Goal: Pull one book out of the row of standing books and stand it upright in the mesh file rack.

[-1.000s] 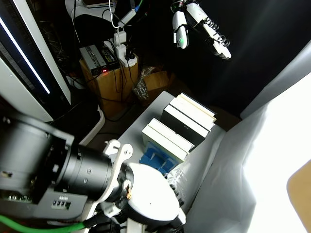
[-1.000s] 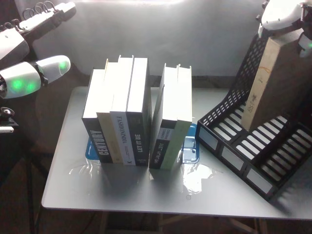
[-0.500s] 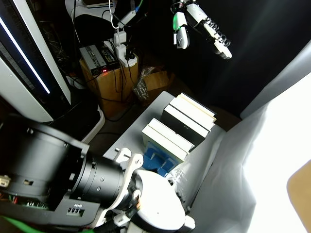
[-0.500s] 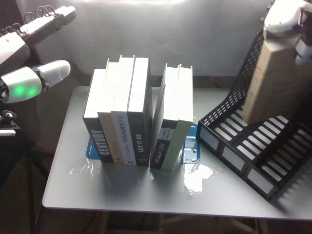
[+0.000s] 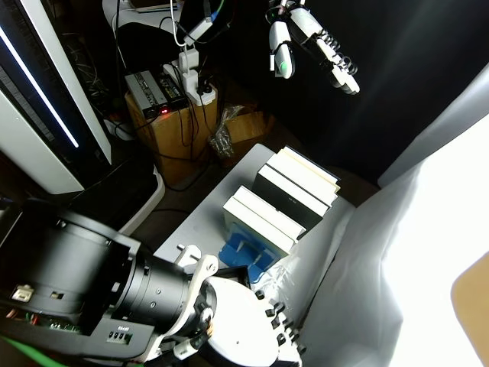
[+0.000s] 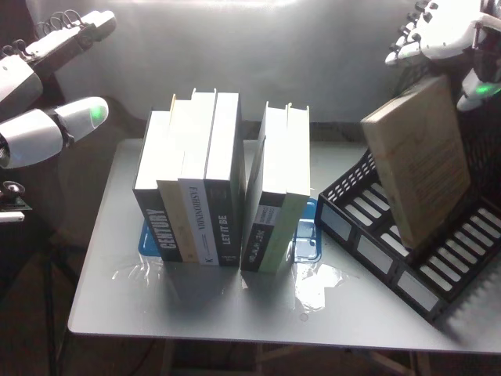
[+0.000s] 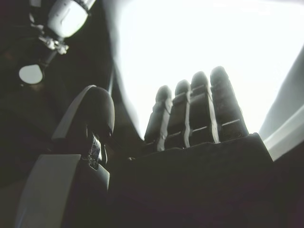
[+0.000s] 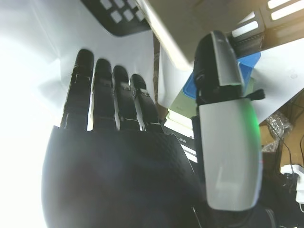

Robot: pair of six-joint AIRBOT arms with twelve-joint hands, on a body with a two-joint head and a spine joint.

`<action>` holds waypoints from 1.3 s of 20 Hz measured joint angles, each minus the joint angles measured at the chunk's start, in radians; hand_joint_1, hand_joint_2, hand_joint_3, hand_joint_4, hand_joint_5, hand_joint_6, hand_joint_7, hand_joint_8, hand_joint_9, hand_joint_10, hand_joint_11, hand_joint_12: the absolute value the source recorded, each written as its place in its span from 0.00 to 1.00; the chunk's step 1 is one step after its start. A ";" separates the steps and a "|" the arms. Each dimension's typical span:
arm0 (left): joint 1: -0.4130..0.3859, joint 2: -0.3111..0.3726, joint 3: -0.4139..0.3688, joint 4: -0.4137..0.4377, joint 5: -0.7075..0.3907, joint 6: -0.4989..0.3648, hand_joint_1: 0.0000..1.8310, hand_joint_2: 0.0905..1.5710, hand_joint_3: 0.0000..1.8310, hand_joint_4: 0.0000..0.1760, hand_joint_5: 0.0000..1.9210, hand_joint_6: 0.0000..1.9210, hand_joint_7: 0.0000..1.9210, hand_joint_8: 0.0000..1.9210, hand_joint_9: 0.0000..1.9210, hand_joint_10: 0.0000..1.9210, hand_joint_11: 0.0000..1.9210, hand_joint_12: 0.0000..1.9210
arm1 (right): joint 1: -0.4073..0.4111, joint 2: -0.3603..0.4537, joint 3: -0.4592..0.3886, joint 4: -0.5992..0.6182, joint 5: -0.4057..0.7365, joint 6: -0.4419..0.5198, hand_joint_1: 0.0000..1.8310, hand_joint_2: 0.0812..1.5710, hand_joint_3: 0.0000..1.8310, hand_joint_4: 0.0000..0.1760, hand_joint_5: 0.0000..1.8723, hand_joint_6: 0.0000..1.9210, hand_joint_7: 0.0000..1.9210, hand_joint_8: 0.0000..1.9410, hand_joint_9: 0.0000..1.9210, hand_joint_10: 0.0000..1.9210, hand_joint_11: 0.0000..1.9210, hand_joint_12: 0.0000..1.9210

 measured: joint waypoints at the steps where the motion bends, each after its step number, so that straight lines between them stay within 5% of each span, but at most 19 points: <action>1: 0.000 0.000 0.000 0.003 0.000 -0.002 0.24 0.94 0.00 0.06 0.03 0.00 0.00 0.00 0.00 0.00 0.00 0.00 | 0.000 0.013 -0.020 0.001 0.000 0.002 0.41 0.65 0.00 0.23 0.00 0.00 0.00 0.00 0.00 0.00 0.00 0.00; 2: 0.000 0.000 0.000 0.004 0.000 -0.002 0.26 0.94 0.00 0.03 0.03 0.00 0.00 0.00 0.00 0.00 0.00 0.00 | 0.000 0.030 -0.045 0.001 -0.002 0.013 0.39 0.66 0.00 0.33 0.00 0.00 0.00 0.00 0.00 0.00 0.00 0.00; 6: 0.000 0.001 -0.008 -0.003 0.000 -0.002 0.25 0.94 0.00 0.08 0.02 0.00 0.00 0.00 0.00 0.00 0.00 0.00 | 0.058 0.145 -0.226 -0.004 -0.003 0.024 0.33 0.68 0.01 0.01 0.00 0.00 0.00 0.00 0.00 0.00 0.00 0.00; 9: -0.001 0.001 -0.015 0.007 0.004 -0.002 0.22 0.94 0.00 0.14 0.00 0.00 0.00 0.00 0.00 0.00 0.00 0.00 | 0.103 0.212 -0.328 0.080 -0.029 -0.006 0.17 0.76 0.01 0.01 0.00 0.00 0.00 0.00 0.00 0.00 0.00 0.00; 12: -0.016 0.001 -0.014 -0.001 0.030 -0.003 0.16 0.94 0.00 0.45 0.00 0.00 0.00 0.00 0.00 0.00 0.00 0.00 | 0.106 0.243 -0.346 0.491 0.029 -0.264 0.11 0.79 0.01 0.00 0.00 0.00 0.00 0.00 0.00 0.00 0.00 0.00; 13: -0.027 0.000 -0.014 0.011 0.035 -0.005 0.16 0.95 0.00 0.50 0.00 0.00 0.00 0.00 0.00 0.00 0.00 0.00 | 0.106 0.257 -0.345 0.711 0.063 -0.387 0.11 0.78 0.01 0.11 0.00 0.00 0.00 0.00 0.00 0.00 0.00 0.00; 15: -0.039 -0.005 -0.014 0.035 0.039 -0.008 0.17 0.94 0.00 0.57 0.00 0.00 0.00 0.00 0.00 0.00 0.00 0.00 | 0.099 0.278 -0.348 0.992 0.085 -0.549 0.08 0.81 0.01 0.40 0.00 0.00 0.00 0.00 0.00 0.00 0.00 0.00; 16: -0.045 -0.011 -0.013 0.039 0.044 -0.012 0.17 0.94 0.00 0.52 0.00 0.00 0.00 0.00 0.00 0.00 0.00 0.00 | 0.083 0.294 -0.356 1.115 0.093 -0.630 0.07 0.83 0.02 0.31 0.00 0.00 0.00 0.00 0.00 0.00 0.01 0.01; 18: -0.064 -0.014 -0.012 0.091 0.076 -0.023 0.15 0.94 0.00 0.51 0.00 0.00 0.00 0.00 0.00 0.00 0.00 0.00 | 0.032 0.333 -0.389 1.336 0.133 -0.763 0.04 0.81 0.01 0.44 0.00 0.00 0.00 0.00 0.00 0.00 0.03 0.02; 19: -0.072 -0.017 -0.011 0.101 0.082 -0.026 0.14 0.94 0.00 0.52 0.00 0.00 0.00 0.00 0.00 0.00 0.00 0.00 | 0.018 0.345 -0.401 1.392 0.145 -0.799 0.03 0.79 0.00 0.60 0.00 0.00 0.00 0.00 0.00 0.00 0.00 0.01; 21: -0.091 -0.019 -0.012 0.144 0.090 -0.042 0.16 0.94 0.00 0.56 0.00 0.00 0.00 0.00 0.00 0.00 0.00 0.00 | -0.040 0.387 -0.453 1.654 0.196 -0.956 0.00 0.79 0.00 0.47 0.00 0.00 0.00 0.00 0.00 0.00 0.00 0.00; 22: -0.095 -0.019 -0.016 0.163 0.090 -0.050 0.16 0.94 0.00 0.56 0.00 0.00 0.00 0.00 0.00 0.00 0.00 0.00 | -0.079 0.406 -0.476 1.754 0.227 -1.020 0.00 0.79 0.00 0.19 0.00 0.00 0.00 0.00 0.00 0.00 0.00 0.00; 24: -0.108 -0.019 -0.025 0.212 0.105 -0.062 0.19 0.93 0.00 0.42 0.00 0.00 0.00 0.00 0.00 0.00 0.00 0.00 | -0.151 0.430 -0.518 1.884 0.275 -1.103 0.00 0.77 0.00 0.29 0.00 0.00 0.00 0.00 0.00 0.00 0.00 0.00; 26: -0.115 -0.019 -0.031 0.253 0.114 -0.078 0.22 0.91 0.00 0.34 0.00 0.00 0.00 0.00 0.00 0.00 0.00 0.00 | -0.204 0.443 -0.547 1.975 0.314 -1.161 0.00 0.78 0.00 0.22 0.00 0.00 0.00 0.00 0.00 0.00 0.00 0.00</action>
